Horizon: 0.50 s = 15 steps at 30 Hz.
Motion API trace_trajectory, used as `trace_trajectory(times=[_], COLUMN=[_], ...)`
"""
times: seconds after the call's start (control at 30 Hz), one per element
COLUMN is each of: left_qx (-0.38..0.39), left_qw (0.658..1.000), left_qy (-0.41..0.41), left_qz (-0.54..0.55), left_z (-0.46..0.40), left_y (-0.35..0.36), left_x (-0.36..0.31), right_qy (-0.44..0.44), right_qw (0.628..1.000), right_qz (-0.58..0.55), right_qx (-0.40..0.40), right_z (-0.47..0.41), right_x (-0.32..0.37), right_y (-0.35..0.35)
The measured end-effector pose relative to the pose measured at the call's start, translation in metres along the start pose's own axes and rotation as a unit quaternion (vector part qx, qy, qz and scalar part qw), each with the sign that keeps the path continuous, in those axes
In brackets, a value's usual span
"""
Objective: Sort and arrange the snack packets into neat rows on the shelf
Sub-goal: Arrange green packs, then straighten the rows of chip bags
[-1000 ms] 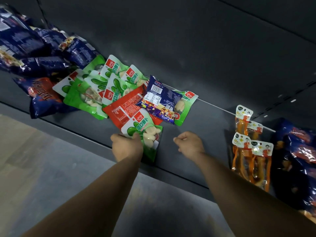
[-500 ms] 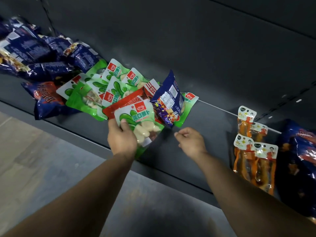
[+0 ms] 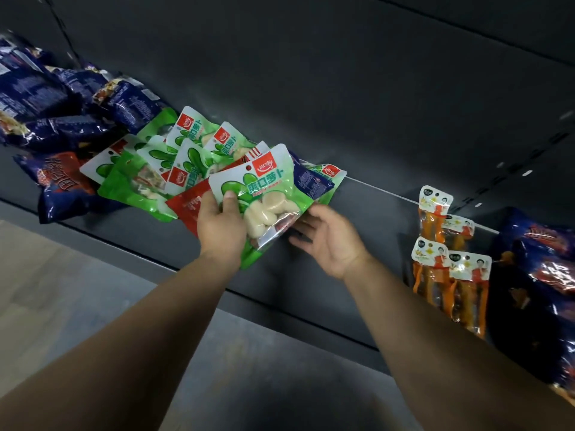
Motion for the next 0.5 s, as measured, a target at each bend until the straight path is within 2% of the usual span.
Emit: trace_trajectory(times=[0.13,0.3,0.4,0.5], left_qx=[0.057,0.106,0.11,0.138], left_qw=[0.998,0.993,0.992,0.988], left_qy=[0.011,0.029,0.034,0.039], left_qz=[-0.013,-0.049,-0.053,-0.055], left_z=[0.004,0.019,0.025,0.035], left_y=[0.015,0.044,0.065,0.086], left_x=[0.006,0.015,0.02,0.022], right_qy=[-0.022,-0.088,-0.103,-0.096], right_qw=[1.0,0.99,0.971,0.965], right_qz=[-0.003,0.101,0.214,0.242], right_qx=[0.001,0.036,-0.001,-0.031], right_z=[0.008,0.021,0.029,0.037], right_x=[0.019,0.038,0.033,0.025], right_y=[-0.017,-0.036,-0.06,-0.09])
Point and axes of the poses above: each hand's wrist, its own z-axis away from the middle knuckle, its own y-axis out of the palm, x = y × z, the point moved 3 cm from there along -z, towards the middle knuckle, and after that the axes turned 4 degrees about -x, right-handed, at the moved point
